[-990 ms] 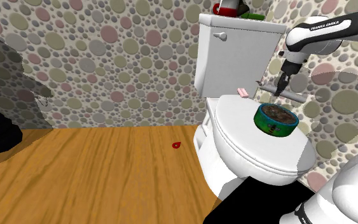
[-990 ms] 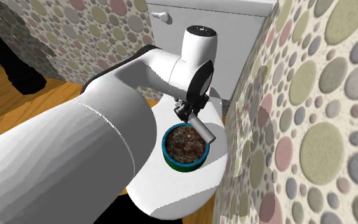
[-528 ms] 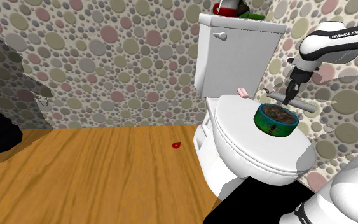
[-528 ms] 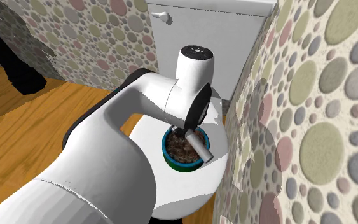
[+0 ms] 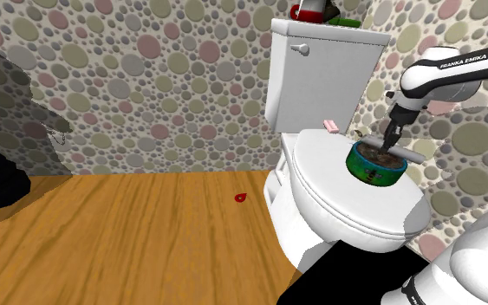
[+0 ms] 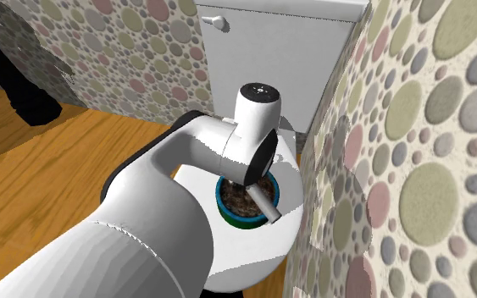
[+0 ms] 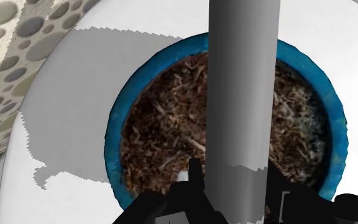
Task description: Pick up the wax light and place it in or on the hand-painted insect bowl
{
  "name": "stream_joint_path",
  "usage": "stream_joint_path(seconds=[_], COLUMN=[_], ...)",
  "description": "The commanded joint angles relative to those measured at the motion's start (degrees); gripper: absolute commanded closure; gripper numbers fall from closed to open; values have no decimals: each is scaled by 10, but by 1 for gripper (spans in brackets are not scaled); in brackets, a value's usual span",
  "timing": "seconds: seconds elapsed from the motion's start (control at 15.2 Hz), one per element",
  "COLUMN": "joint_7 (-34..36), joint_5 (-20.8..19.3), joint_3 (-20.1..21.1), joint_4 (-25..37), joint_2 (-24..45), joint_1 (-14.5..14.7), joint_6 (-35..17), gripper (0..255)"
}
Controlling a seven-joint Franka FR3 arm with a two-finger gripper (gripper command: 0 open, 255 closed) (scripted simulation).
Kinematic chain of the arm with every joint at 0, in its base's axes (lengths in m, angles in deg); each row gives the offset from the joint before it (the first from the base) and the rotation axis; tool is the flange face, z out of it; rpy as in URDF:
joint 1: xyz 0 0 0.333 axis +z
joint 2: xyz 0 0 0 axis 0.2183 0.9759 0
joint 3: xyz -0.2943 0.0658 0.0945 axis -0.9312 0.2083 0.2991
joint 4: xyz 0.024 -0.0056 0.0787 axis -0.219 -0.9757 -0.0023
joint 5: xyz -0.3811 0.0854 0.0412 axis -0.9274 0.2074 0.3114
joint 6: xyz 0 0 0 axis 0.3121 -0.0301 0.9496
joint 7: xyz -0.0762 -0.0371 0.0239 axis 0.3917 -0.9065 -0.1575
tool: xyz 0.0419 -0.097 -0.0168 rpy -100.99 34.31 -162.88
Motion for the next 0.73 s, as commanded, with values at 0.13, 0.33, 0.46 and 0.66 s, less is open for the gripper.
stream_joint_path(seconds=[0.13, 0.33, 0.46, 0.66], joint_7=[-2, -2, -2, -2], joint_5=[2, 2, 2, 2], joint_3=[-4, -4, -4, -4], joint_4=[-12, -12, -12, -12], joint_2=[8, 8, 8, 8], joint_1=[1, 1, 1, 1], joint_6=[-19, -19, -19, -19], gripper=[255, 255, 255, 0])
